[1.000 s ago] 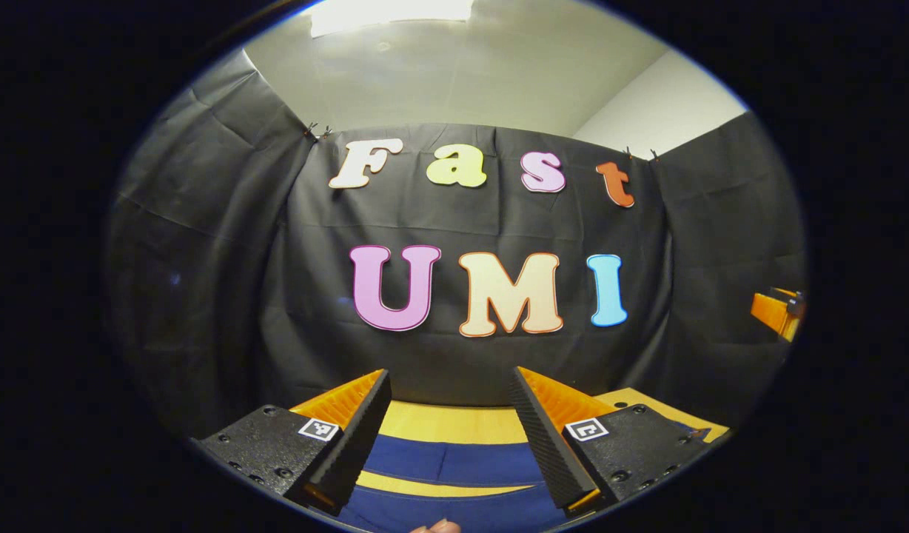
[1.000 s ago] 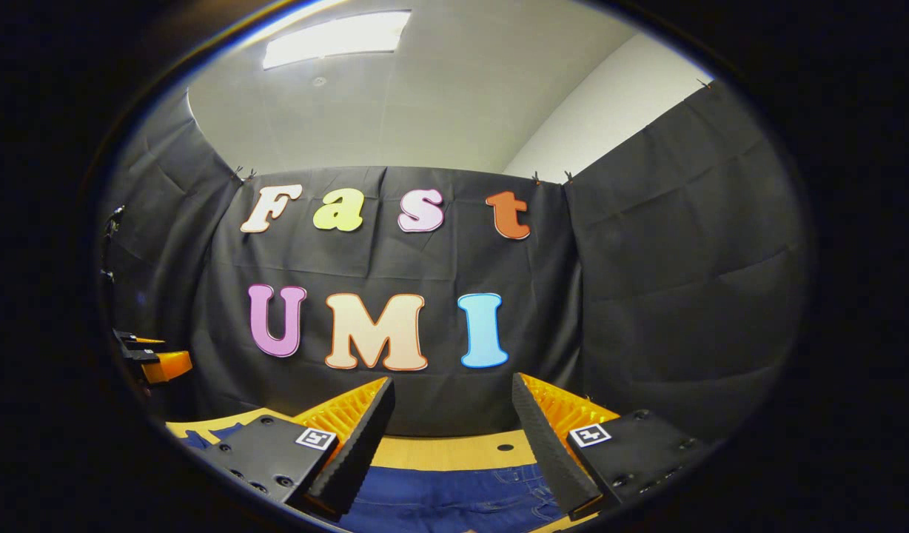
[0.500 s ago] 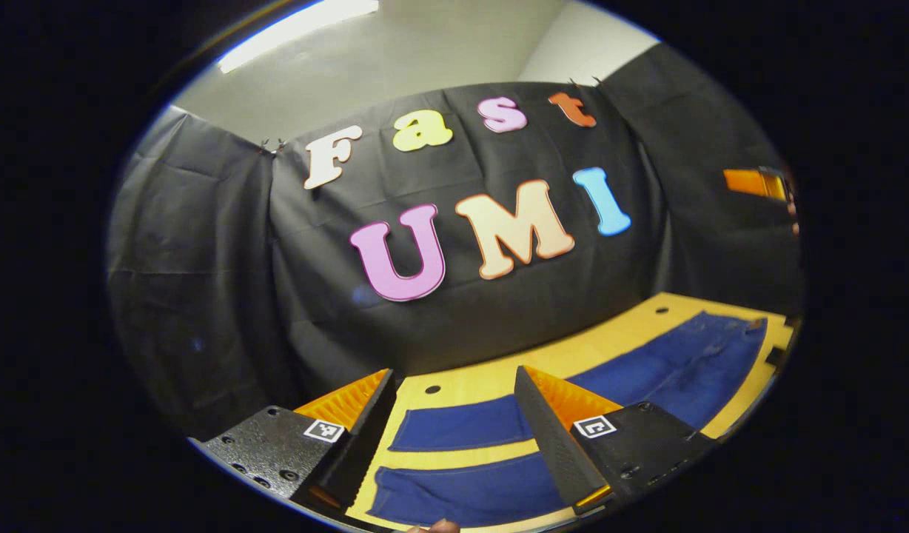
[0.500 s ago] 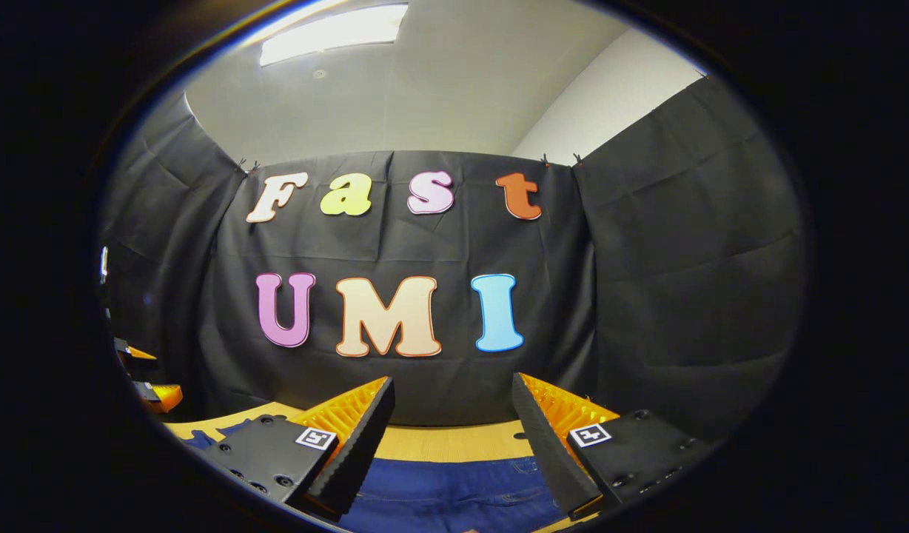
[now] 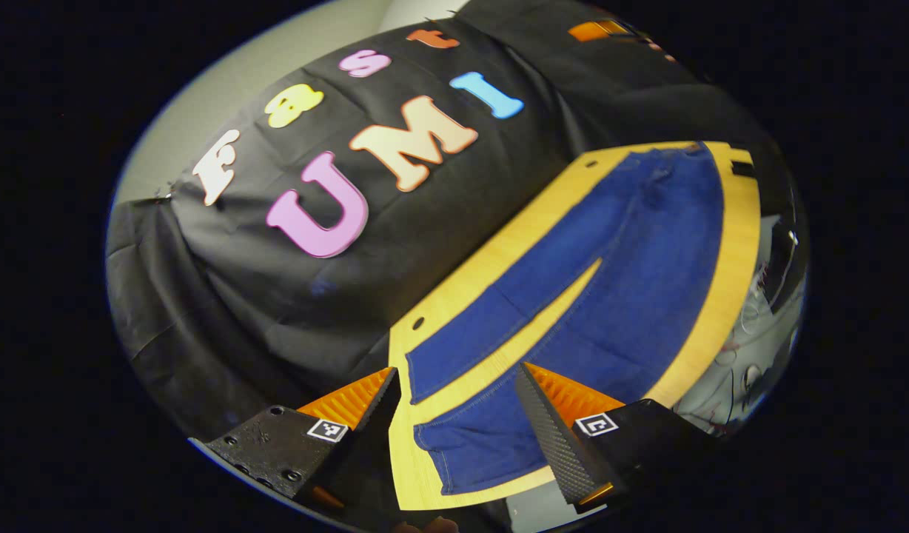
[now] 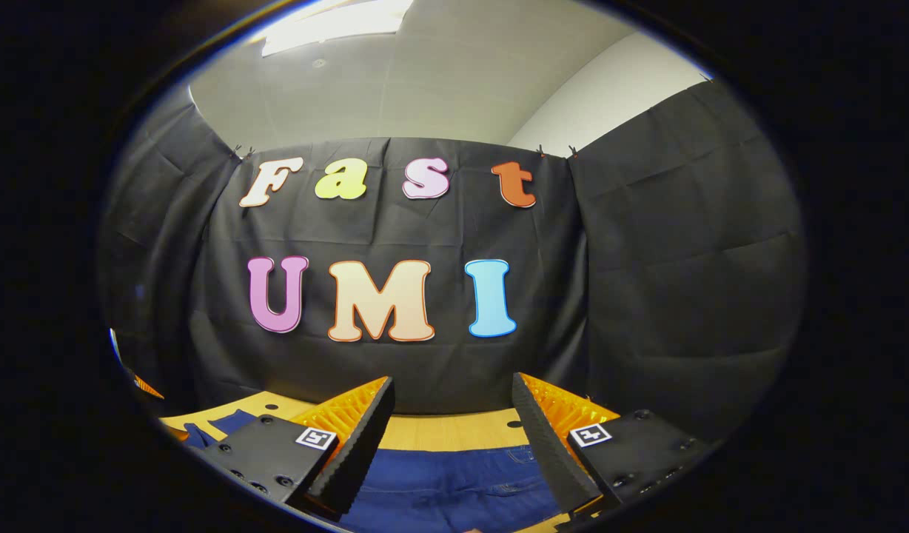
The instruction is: Grasp the waist and the cuffs of the jeans and fold them to make the two legs overlap; first hold the waist and fold one-third of the jeans toward the cuffs, then hold the cuffs and fold the remaining one-third in the same direction to finish folding.
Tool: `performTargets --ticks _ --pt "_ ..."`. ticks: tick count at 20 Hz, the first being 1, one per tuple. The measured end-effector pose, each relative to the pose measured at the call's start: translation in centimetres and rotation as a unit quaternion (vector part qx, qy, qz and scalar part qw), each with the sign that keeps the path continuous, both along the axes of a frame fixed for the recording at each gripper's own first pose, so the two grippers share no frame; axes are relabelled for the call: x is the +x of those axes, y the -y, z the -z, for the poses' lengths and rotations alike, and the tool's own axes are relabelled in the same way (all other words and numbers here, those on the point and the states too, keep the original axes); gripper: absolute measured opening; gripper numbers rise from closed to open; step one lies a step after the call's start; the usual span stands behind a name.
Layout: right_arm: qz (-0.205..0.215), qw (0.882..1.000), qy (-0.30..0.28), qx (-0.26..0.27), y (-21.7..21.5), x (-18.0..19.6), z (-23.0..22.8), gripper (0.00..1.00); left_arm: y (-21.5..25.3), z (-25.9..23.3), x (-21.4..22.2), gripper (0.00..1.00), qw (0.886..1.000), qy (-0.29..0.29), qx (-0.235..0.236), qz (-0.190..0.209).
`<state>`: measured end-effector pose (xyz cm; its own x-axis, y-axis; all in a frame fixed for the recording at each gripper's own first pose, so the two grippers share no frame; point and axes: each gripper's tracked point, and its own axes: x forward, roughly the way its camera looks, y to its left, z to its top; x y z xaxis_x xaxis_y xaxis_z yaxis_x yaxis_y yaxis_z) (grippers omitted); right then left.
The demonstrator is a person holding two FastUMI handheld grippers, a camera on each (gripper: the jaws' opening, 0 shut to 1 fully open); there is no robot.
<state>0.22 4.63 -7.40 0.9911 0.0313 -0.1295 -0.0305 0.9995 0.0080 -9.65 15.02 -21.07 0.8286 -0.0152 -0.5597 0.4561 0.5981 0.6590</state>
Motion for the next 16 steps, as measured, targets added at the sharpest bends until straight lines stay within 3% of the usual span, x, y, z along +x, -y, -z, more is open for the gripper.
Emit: performTargets --ticks 4,9,16 --pt "0.005 1.0 -0.016 -0.014 0.0 -1.1 1.2 0.98 -1.6 3.7 -2.3 0.95 0.996 -0.064 0.053 0.041" --pt "0.009 0.999 -0.033 -0.026 0.2 -2.1 2.6 0.98 -4.1 8.0 -5.4 0.95 0.977 -0.134 0.141 0.091" --pt "0.026 0.998 -0.048 -0.034 1.4 -3.1 3.7 0.99 -6.2 12.2 -7.2 0.96 0.956 -0.201 0.183 0.113"
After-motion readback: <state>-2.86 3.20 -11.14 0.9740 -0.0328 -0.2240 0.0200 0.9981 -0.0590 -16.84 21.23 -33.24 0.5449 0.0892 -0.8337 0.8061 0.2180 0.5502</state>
